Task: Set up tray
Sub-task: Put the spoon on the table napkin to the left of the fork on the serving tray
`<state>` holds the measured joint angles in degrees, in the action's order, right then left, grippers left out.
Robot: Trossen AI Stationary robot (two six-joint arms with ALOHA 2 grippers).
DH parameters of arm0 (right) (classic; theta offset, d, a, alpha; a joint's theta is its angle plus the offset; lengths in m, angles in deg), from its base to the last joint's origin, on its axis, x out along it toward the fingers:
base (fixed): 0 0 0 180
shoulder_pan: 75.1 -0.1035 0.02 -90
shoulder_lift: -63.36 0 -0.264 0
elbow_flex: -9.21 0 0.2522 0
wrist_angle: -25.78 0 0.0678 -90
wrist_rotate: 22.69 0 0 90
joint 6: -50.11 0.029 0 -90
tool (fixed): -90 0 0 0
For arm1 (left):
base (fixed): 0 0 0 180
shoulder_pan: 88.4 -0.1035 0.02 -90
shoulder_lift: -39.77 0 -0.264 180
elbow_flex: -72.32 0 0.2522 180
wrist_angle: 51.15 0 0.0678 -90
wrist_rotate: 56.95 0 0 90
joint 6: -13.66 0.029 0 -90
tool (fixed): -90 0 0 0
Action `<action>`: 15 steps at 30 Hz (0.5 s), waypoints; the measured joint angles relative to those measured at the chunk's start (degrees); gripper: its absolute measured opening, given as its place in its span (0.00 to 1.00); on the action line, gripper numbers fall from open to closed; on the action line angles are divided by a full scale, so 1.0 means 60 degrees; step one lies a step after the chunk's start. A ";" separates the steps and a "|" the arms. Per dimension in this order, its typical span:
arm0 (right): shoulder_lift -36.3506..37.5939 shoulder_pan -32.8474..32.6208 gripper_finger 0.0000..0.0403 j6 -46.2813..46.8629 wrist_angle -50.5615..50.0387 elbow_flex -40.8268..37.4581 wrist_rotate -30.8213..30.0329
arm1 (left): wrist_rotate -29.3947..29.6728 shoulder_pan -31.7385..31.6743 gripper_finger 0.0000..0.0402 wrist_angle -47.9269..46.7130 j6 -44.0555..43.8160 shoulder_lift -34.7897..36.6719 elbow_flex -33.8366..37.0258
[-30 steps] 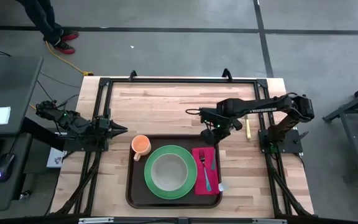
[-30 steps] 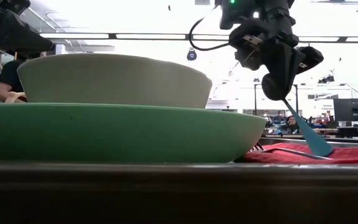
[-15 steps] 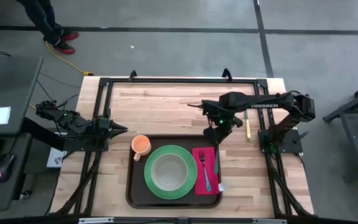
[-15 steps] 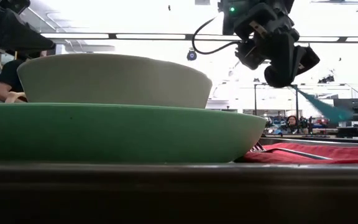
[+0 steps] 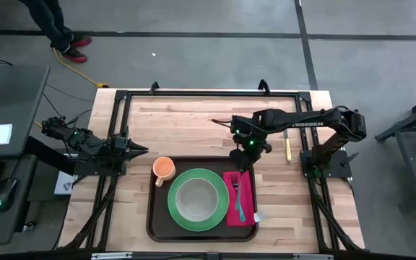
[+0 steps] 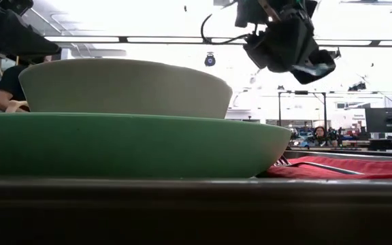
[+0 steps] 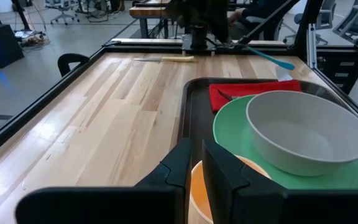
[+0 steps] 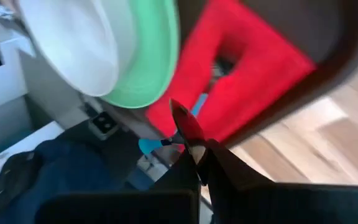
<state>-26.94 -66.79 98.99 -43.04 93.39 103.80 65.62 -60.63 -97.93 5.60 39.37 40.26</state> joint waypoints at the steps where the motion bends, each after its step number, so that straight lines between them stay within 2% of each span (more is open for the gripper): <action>1: 0.0000 -0.0095 0.00 0.0116 0.0197 0.0000 0.0056 | 0.0000 0.0000 0.17 0.0000 0.0000 -0.0001 0.0000; 15: -0.0007 -0.1045 0.00 0.0704 0.1072 0.0000 -0.0302 | 0.0033 0.0000 0.17 0.0010 0.0000 0.0000 0.0000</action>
<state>-26.99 -73.06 103.21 -36.61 93.39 101.98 65.82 -60.63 -97.87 5.60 39.36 40.26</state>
